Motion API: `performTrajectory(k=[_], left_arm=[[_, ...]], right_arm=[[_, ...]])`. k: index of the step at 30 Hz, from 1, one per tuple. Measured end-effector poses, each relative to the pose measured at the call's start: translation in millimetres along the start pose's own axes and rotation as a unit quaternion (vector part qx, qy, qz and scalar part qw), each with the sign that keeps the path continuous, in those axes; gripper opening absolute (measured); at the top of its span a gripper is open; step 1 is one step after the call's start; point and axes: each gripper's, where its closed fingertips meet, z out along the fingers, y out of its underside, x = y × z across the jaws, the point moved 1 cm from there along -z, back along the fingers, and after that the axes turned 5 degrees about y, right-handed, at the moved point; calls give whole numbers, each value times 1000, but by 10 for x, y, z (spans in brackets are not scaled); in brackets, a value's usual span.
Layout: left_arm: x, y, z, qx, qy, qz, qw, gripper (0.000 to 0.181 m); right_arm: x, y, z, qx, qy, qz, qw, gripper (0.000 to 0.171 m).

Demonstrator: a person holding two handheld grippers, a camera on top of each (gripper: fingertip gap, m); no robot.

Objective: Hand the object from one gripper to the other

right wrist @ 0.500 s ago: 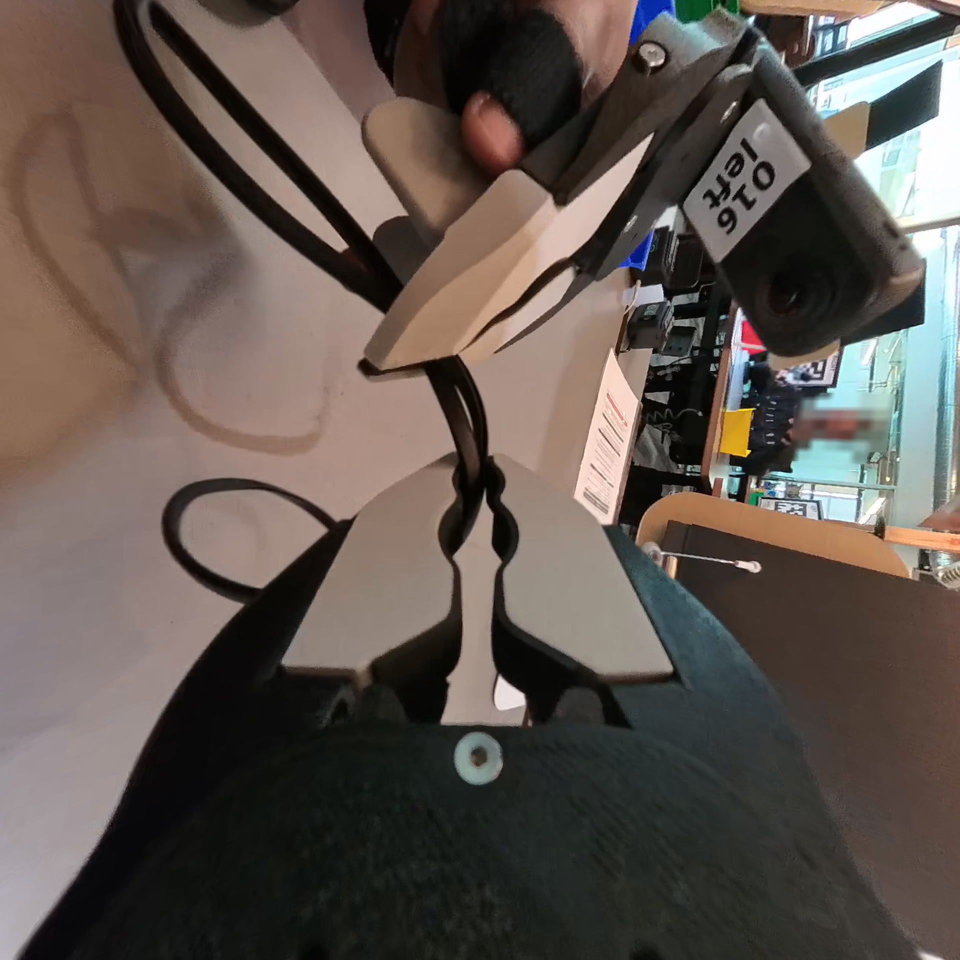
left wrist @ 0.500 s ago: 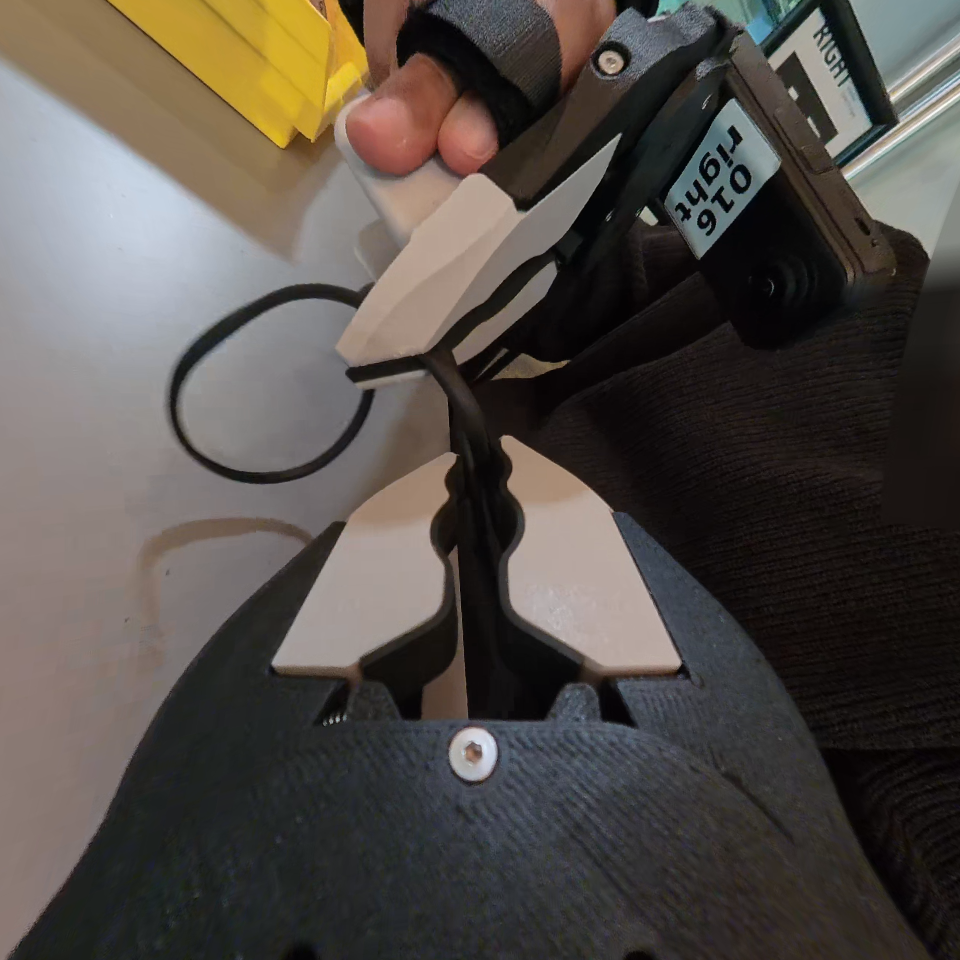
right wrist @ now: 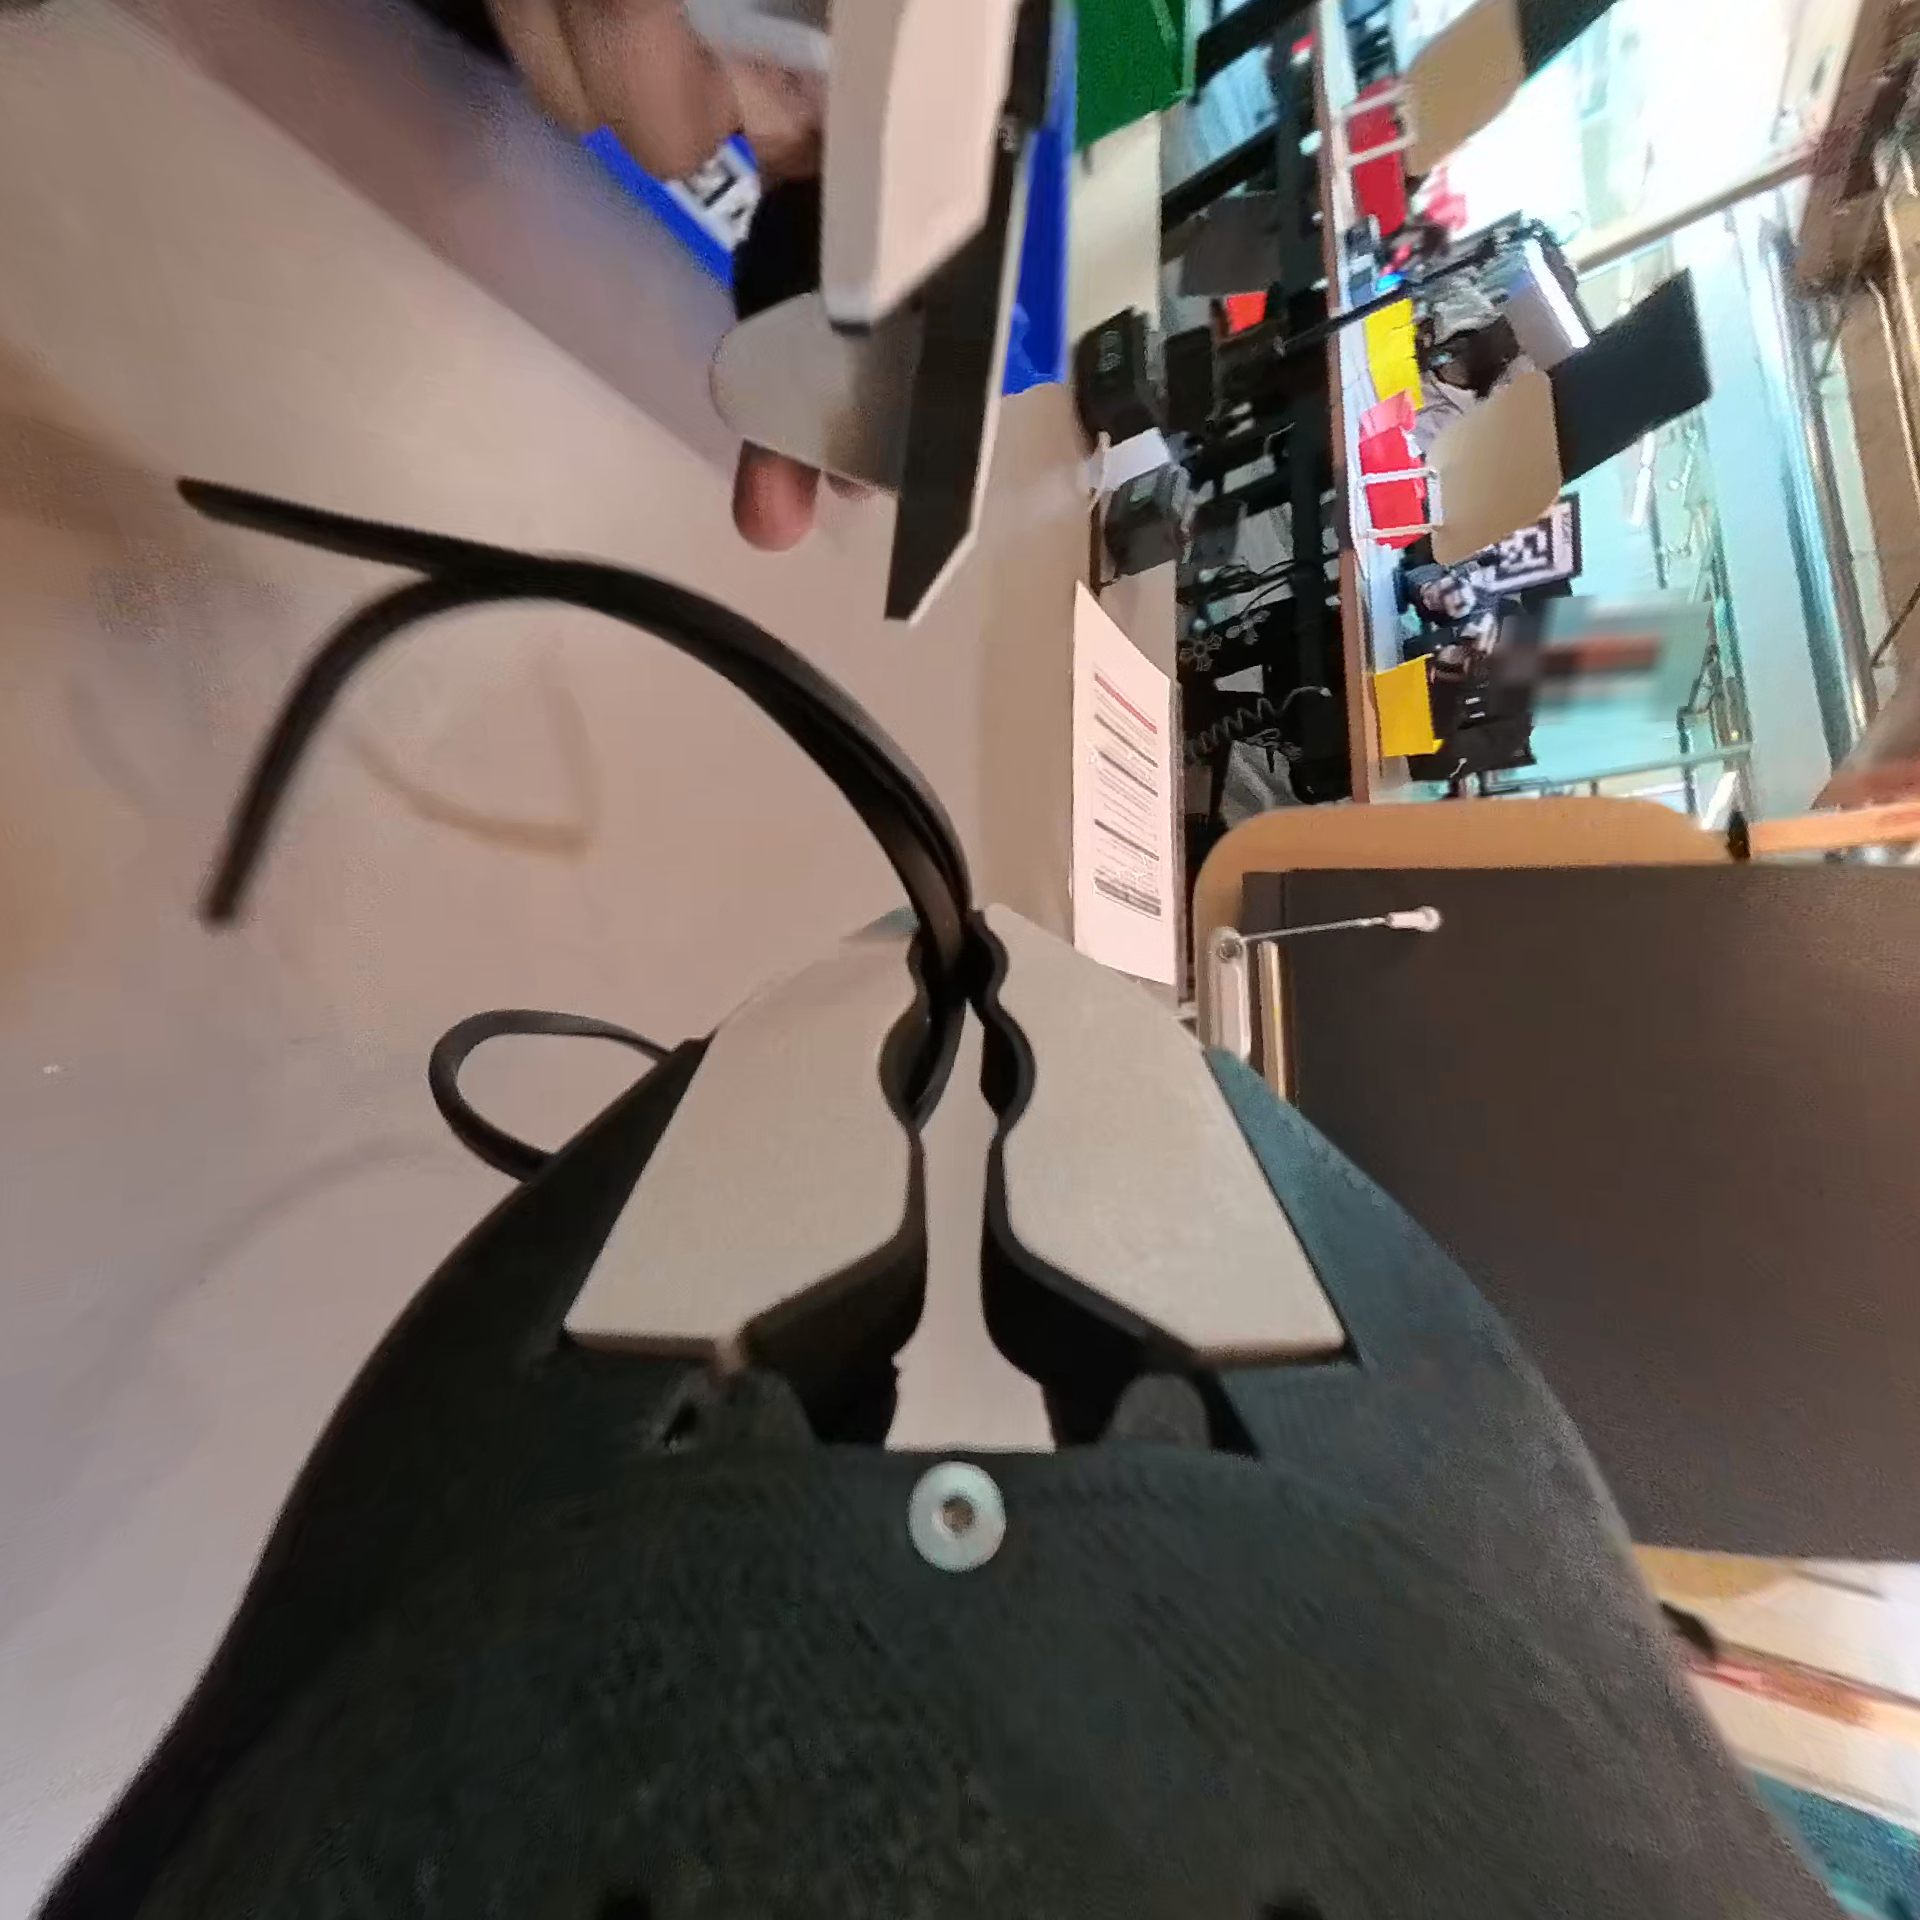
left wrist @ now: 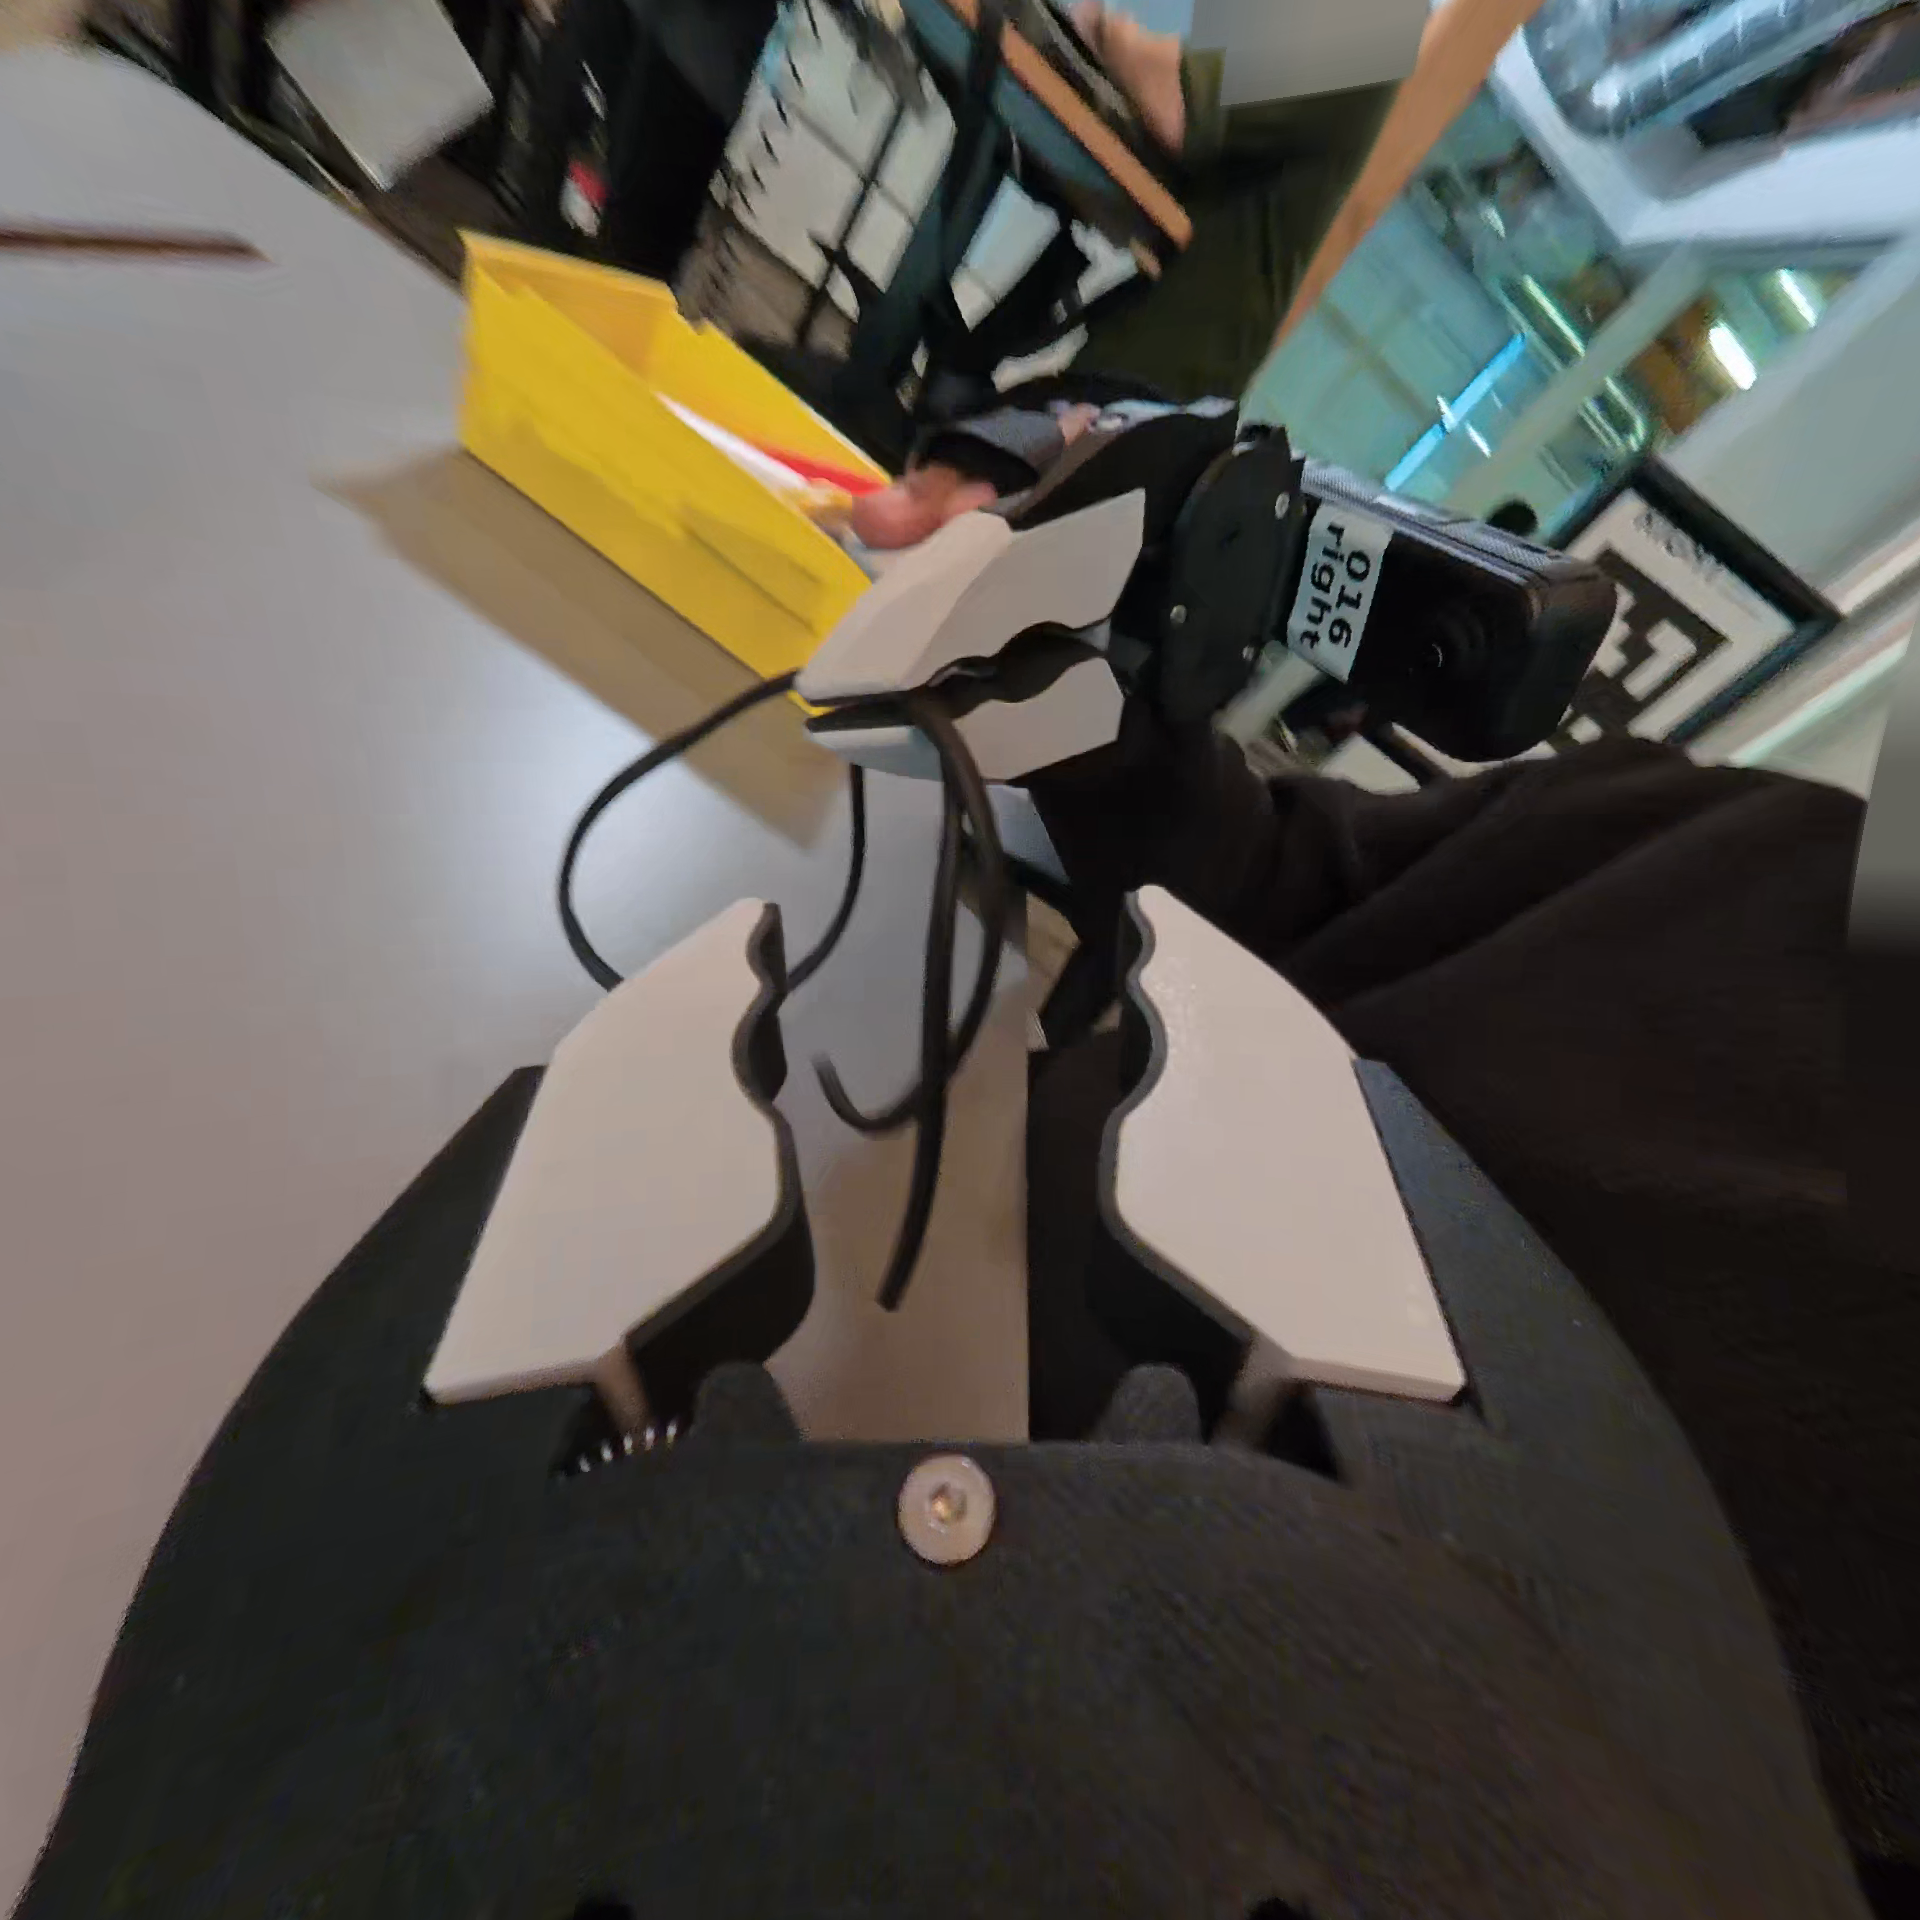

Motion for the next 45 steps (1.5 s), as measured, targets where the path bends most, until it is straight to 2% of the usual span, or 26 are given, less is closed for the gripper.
performTrajectory(k=[5, 10, 13, 17, 22, 25, 28, 32, 37, 40, 45], left_arm=[[-94, -276, -216, 88, -57, 31, 994, 83], [-134, -330, -246, 114, -62, 29, 991, 85], [-141, -316, -178, 120, -46, 16, 992, 87], [-140, -271, -29, 125, -14, 1, 992, 94], [-48, -229, 214, 149, 58, -23, 987, 118], [-65, -98, 396, 131, 85, -53, 986, 131], [-132, 77, 591, 106, 100, -94, 985, 137], [-49, 185, 750, 102, 164, -140, 971, 136], [241, 153, 775, 109, 251, -132, 953, 122], [312, 182, 793, 95, 255, -113, 956, 122], [360, 233, 789, 76, 275, -116, 951, 107]], right_arm=[[352, 115, -175, 40, 22, 111, 993, 4], [587, 123, -396, 123, 14, 205, 971, 4], [663, 63, -534, 185, 2, 235, 954, 4], [669, -4, -641, 224, -15, 240, 945, 4], [574, -234, -742, 278, -55, 235, 930, 4], [543, -372, -798, 311, -72, 240, 917, 4], [541, -456, -832, 326, -74, 240, 911, 4], [533, -503, -854, 327, -70, 230, 914, 4], [489, -485, -804, 311, -71, 218, 922, 4], [495, -444, -760, 299, -62, 217, 927, 4], [516, -340, -701, 264, -36, 194, 944, 4]])
